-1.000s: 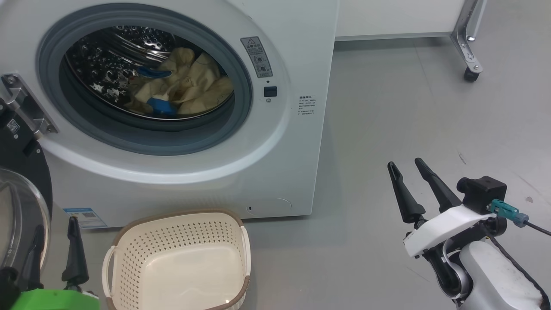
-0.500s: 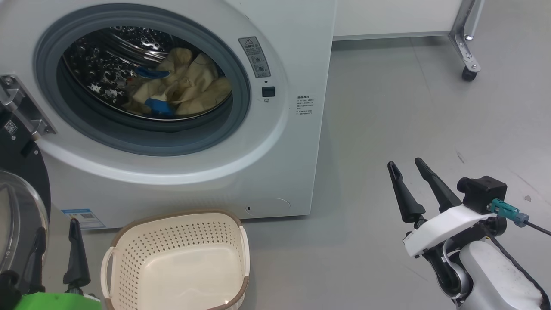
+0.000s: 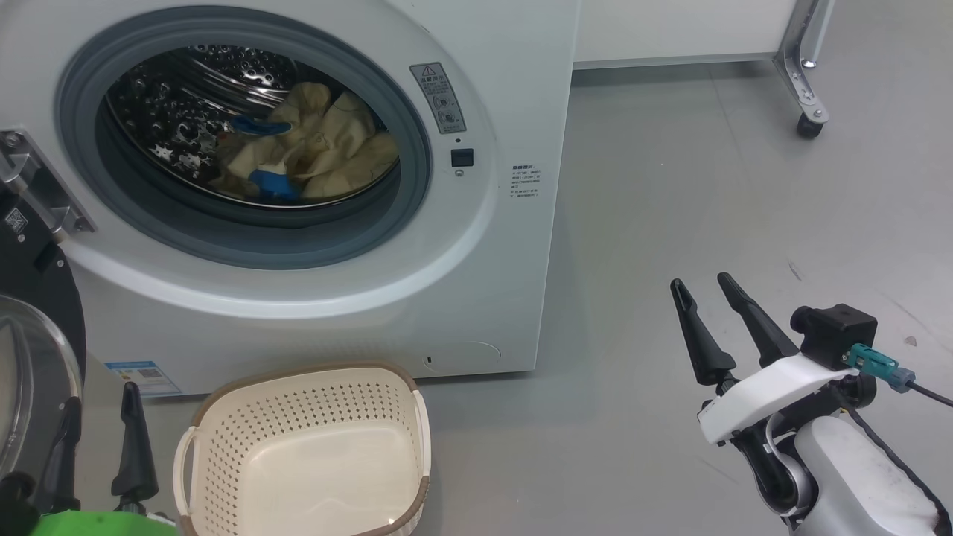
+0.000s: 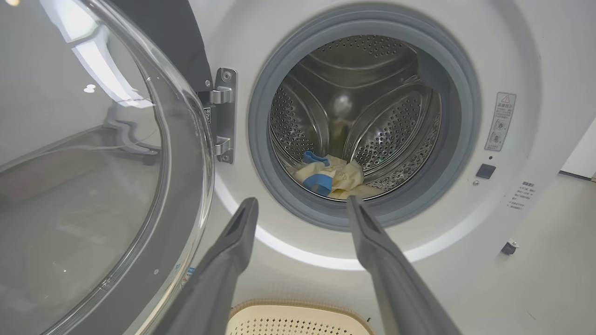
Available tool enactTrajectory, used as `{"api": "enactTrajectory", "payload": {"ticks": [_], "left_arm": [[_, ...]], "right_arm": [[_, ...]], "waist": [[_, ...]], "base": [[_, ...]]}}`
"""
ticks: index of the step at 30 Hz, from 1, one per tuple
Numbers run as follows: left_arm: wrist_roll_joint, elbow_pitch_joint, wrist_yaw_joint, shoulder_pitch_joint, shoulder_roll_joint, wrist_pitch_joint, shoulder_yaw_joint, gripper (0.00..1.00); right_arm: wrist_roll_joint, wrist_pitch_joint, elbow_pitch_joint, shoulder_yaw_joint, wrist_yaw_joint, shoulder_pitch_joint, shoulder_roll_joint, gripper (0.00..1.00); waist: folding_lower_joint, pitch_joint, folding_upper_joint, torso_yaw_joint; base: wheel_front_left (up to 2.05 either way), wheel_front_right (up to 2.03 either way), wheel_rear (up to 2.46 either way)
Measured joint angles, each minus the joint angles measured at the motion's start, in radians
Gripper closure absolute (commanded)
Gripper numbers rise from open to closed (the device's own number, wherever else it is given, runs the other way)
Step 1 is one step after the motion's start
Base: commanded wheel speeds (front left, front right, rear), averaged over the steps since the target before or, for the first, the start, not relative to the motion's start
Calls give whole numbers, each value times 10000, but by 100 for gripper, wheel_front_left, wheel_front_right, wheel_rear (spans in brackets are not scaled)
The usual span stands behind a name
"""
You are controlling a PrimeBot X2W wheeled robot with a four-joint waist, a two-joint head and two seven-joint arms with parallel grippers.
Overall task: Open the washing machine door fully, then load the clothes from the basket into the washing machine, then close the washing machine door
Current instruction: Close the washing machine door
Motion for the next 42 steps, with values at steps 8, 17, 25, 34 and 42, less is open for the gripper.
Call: {"api": "enactTrajectory", "payload": {"ticks": [8,17,25,34,42], "left_arm": [[33,-46,-4,34,-27,0,2,0],[58,-67,-12,39,-31,0,-2,0],[102,-67,-13,58,-31,0,-8,0],[119,-67,-15,80,-29,0,-21,0],[127,-65,-15,84,-29,0,-27,0]], "right_arm": [[29,0,2,29,0,-3,-6,0],[61,0,13,105,0,-11,-36,0],[84,0,38,148,0,-11,-38,0],[88,0,56,188,0,-11,-56,0],[151,0,81,209,0,-11,-65,0]], "waist": [[0,6,0,34],[0,0,0,59],[0,-21,0,67],[0,-40,0,75],[0,-45,0,90]], "base": [[-56,56,0],[-99,84,15],[-86,84,2],[-53,53,0],[-18,18,0]]}}
